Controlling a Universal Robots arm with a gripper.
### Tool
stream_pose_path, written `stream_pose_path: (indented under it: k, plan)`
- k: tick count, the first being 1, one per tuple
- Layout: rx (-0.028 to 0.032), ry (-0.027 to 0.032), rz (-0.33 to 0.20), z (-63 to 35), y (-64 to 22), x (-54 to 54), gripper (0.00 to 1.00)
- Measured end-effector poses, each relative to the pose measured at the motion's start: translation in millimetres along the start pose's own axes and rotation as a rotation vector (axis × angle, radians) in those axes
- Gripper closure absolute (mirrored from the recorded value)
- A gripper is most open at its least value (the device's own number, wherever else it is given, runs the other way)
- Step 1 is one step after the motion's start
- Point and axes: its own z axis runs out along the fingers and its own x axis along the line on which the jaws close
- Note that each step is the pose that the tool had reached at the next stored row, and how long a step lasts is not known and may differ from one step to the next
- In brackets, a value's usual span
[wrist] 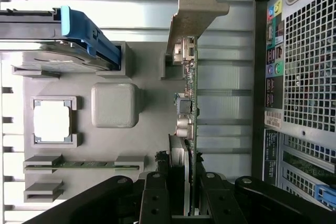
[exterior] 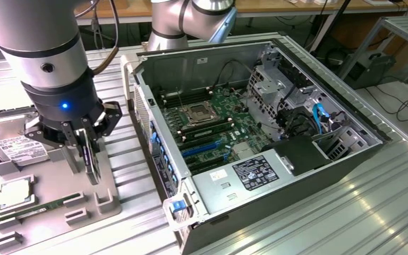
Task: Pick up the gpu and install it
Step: 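Pick up the gpu and move the gpu toward the slot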
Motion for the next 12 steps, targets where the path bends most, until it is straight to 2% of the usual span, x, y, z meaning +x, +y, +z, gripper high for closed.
stream_pose_path:
  k: [12]
  plan:
    - [0.0013,0.0002,0.0,-7.3,0.3,-0.1,0.73]
